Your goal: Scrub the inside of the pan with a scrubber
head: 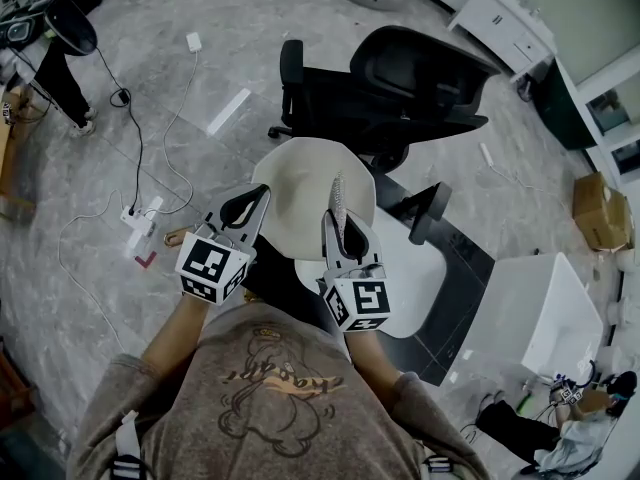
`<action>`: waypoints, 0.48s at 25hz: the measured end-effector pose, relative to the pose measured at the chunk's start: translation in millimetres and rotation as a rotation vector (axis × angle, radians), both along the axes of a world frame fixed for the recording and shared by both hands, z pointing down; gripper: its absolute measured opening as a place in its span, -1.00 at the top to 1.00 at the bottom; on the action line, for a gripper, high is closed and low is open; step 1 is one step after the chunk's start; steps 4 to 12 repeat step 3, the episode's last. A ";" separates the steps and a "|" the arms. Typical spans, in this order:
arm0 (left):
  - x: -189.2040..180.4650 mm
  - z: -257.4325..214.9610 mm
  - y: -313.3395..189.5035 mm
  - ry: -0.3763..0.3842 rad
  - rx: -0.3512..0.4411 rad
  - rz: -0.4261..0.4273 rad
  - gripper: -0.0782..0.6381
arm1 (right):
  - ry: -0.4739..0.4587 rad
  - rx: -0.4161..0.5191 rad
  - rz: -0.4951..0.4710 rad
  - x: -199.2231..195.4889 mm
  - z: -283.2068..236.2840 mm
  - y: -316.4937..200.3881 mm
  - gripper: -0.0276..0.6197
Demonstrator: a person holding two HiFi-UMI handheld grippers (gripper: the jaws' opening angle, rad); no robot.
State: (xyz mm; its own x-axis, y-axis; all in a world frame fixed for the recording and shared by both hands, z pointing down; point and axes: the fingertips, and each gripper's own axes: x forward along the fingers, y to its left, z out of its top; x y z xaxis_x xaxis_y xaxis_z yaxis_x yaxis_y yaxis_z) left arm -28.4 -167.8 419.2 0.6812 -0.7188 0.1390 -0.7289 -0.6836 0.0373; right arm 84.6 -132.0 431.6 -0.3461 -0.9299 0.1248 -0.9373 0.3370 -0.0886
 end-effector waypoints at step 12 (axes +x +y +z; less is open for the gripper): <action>0.8 1.6 0.6 0.000 -0.004 0.000 0.73 | -0.003 -0.003 -0.002 -0.4 0.9 1.3 0.66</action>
